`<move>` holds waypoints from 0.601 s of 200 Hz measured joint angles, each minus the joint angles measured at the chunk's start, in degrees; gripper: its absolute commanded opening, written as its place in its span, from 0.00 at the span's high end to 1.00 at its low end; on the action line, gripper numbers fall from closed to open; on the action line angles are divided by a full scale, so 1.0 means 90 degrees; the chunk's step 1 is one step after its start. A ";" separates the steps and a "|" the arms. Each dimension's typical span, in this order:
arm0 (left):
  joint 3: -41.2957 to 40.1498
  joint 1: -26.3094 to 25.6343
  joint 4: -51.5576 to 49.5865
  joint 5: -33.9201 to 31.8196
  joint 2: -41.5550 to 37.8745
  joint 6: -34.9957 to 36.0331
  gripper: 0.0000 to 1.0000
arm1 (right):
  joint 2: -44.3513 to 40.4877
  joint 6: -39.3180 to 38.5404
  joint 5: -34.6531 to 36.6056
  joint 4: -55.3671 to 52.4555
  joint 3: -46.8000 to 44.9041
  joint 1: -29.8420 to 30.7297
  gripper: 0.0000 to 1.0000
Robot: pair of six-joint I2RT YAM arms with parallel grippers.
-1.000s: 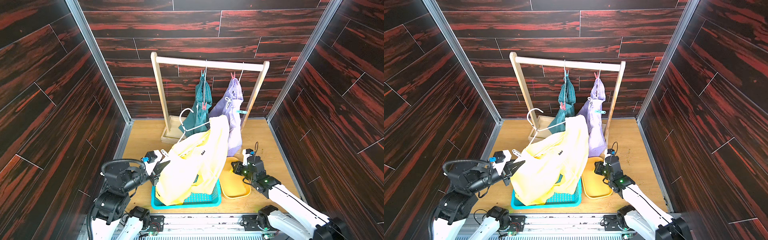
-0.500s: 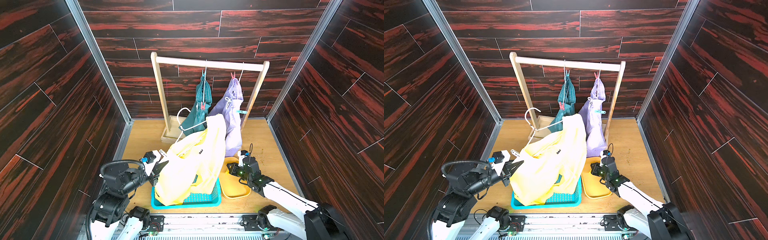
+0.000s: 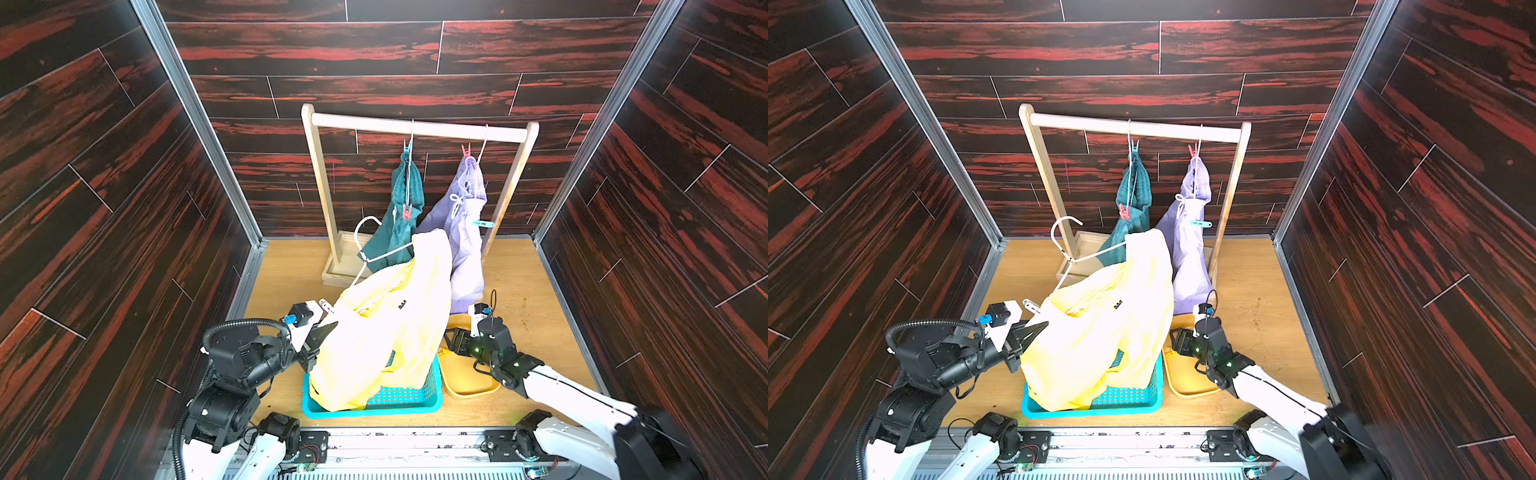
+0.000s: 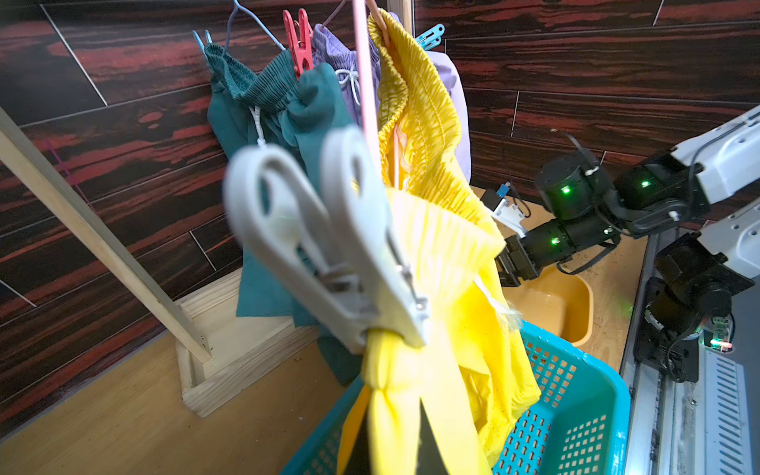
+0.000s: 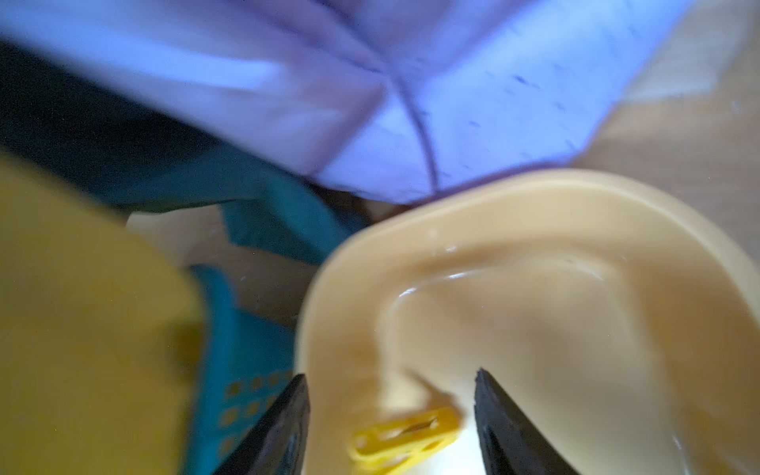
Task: Remove the clothespins securing shorts to the hanger
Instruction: Place the clothespin in the storage box.
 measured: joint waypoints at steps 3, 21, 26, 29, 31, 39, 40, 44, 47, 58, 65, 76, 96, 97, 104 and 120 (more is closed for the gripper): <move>0.0000 0.0000 0.0002 0.0000 0.0000 0.0000 1.00 | -0.0109 -0.0056 0.0053 -0.0024 0.0010 0.0066 0.35; 0.0000 0.0000 0.0002 0.0002 0.0000 -0.0012 1.00 | -0.0816 -0.0389 0.0447 -0.0153 0.0134 0.0406 0.35; 0.0000 0.0000 0.0002 0.0002 0.0000 -0.0019 1.00 | -0.0991 -0.0478 0.0549 -0.0185 0.0192 0.0459 0.35; 0.0000 0.0000 0.0002 0.0002 0.0000 -0.0022 1.00 | -0.1103 -0.0542 0.0617 -0.0211 0.0233 0.0481 0.35; 0.0000 0.0000 0.0002 0.0002 0.0000 -0.0022 1.00 | -0.1173 -0.0585 0.0656 -0.0223 0.0262 0.0495 0.35; 0.0000 0.0000 0.0002 0.0005 0.0002 -0.0024 1.00 | -0.1467 -0.0746 0.0809 -0.0265 0.0389 0.0527 0.30; 0.0000 0.0000 0.0002 0.0002 0.0002 -0.0024 1.00 | -0.1486 -0.0758 0.0821 -0.0270 0.0398 0.0527 0.30; 0.0000 0.0000 0.0002 0.0005 0.0002 -0.0024 1.00 | -0.1625 -0.0862 0.0882 -0.0291 0.0471 0.0532 0.28; 0.0000 0.0000 0.0002 0.0005 0.0002 -0.0024 1.00 | -0.1700 -0.0930 0.0925 -0.0304 0.0525 0.0534 0.28; 0.0000 0.0000 0.0002 0.0005 0.0002 -0.0024 1.00 | -0.1945 -0.1163 0.1032 -0.0408 0.0811 0.0537 0.27; 0.0000 0.0000 0.0002 0.0007 0.0002 -0.0022 1.00 | -0.2001 -0.1328 0.1042 -0.0493 0.1054 0.0537 0.27; 0.0000 0.0000 0.0002 0.0017 0.0005 -0.0022 1.00 | -0.1970 -0.1571 0.0974 -0.0624 0.1523 0.0539 0.27; 0.0000 0.0000 0.0010 0.0056 0.0034 -0.0022 1.00 | -0.1676 -0.1894 0.0634 -0.0741 0.2441 0.0539 0.26; 0.0000 0.0000 0.0012 0.0058 0.0036 -0.0022 1.00 | -0.1661 -0.1906 0.0612 -0.0743 0.2472 0.0539 0.26; 0.0000 0.0000 0.0019 0.0075 0.0053 -0.0022 1.00 | -0.1511 -0.2004 0.0408 -0.0750 0.2793 0.0542 0.26; 0.0000 0.0000 0.0039 0.0121 0.0097 -0.0044 1.00 | -0.1195 -0.2176 -0.0087 -0.0733 0.3349 0.0546 0.26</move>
